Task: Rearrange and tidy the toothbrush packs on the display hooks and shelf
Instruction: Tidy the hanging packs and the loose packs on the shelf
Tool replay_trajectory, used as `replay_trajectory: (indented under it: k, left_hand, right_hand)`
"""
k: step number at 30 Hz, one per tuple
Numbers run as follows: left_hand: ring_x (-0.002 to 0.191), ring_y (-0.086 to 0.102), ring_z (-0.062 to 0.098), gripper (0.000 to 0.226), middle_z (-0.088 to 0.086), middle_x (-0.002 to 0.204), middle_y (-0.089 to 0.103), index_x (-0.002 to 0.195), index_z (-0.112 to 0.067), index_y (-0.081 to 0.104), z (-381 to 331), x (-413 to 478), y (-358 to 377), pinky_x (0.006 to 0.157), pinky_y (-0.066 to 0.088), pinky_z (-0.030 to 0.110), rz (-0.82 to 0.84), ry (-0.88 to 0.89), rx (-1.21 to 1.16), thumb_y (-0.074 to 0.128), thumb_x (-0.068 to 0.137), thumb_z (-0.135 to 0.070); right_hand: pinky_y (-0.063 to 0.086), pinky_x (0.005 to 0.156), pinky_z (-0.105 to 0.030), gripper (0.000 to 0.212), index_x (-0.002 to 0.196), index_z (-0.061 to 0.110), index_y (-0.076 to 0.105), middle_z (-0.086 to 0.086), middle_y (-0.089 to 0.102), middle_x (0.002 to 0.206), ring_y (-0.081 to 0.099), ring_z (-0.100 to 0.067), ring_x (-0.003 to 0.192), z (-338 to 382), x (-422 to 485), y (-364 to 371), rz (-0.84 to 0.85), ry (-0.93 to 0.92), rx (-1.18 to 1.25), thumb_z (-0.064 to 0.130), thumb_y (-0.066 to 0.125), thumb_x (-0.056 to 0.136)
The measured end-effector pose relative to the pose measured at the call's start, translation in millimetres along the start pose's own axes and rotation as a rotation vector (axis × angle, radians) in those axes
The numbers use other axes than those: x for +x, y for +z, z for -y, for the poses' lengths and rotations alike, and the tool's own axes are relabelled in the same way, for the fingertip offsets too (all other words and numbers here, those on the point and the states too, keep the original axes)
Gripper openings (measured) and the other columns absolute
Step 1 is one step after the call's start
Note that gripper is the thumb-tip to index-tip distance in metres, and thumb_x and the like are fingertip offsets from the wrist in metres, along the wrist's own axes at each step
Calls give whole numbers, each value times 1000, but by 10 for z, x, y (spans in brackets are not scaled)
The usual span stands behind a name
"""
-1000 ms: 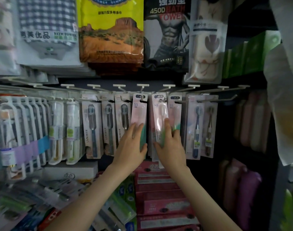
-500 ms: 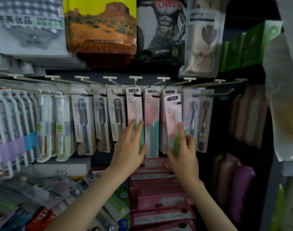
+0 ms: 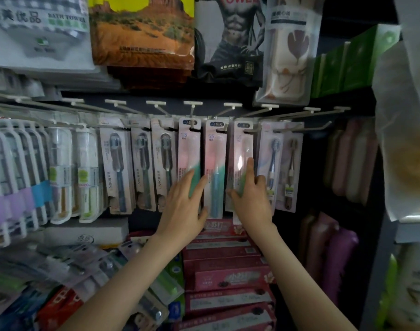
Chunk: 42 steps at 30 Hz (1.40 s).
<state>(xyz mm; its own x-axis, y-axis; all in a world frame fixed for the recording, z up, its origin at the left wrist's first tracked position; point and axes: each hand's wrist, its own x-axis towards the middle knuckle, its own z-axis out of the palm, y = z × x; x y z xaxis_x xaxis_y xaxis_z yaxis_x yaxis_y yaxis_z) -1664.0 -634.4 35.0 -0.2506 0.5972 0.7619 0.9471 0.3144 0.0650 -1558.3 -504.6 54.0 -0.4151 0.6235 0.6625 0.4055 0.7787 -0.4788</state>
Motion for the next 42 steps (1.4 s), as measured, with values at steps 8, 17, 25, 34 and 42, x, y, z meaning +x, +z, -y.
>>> replay_trajectory:
  k: [8, 17, 25, 34, 42]
  left_hand:
    - [128, 41, 34, 53, 14, 142, 42, 139, -14, 44, 364, -908, -337, 106, 34, 43, 213, -187, 80, 59, 90, -28]
    - [125, 40, 18, 47, 1, 137, 47, 140, -23, 41, 754, -1691, -621, 100, 32, 26, 549, -310, 47, 48, 95, -36]
    - [134, 29, 20, 52, 3, 143, 40, 143, -21, 38, 899, -1837, -555, 112, 21, 33, 576, -206, 109, 43, 96, -44]
    - [124, 43, 22, 44, 4, 133, 51, 134, -19, 47, 837, -1759, -472, 104, 31, 31, 463, -238, 26, 47, 94, -39]
    - [106, 57, 18, 53, 2, 124, 58, 137, -16, 41, 470, -1273, -466, 78, 42, 27, 418, -541, -397, 48, 94, -46]
  right_hand:
    - [36, 97, -39, 72, 147, 7, 24, -17, 43, 125, 38, -32, 115, 304, -813, 424, 136, -323, 138, 13, 63, 86]
    - [39, 94, -36, 50, 133, 8, 43, -19, 54, 122, 48, -37, 115, 601, -1271, 1281, 727, -199, 23, 31, 55, 90]
    - [40, 94, -36, 47, 127, 6, 48, -17, 58, 116, 50, -35, 113, 645, -1199, 1112, 742, -30, -84, 25, 59, 86]
    - [32, 96, -32, 61, 138, 8, 41, -16, 56, 123, 45, -33, 117, 500, -1399, 650, 520, 10, -19, 18, 64, 82]
    - [37, 67, -8, 38, 118, 23, 60, 1, 64, 104, 56, -10, 87, 389, -1439, 336, 343, 0, 221, 20, 68, 81]
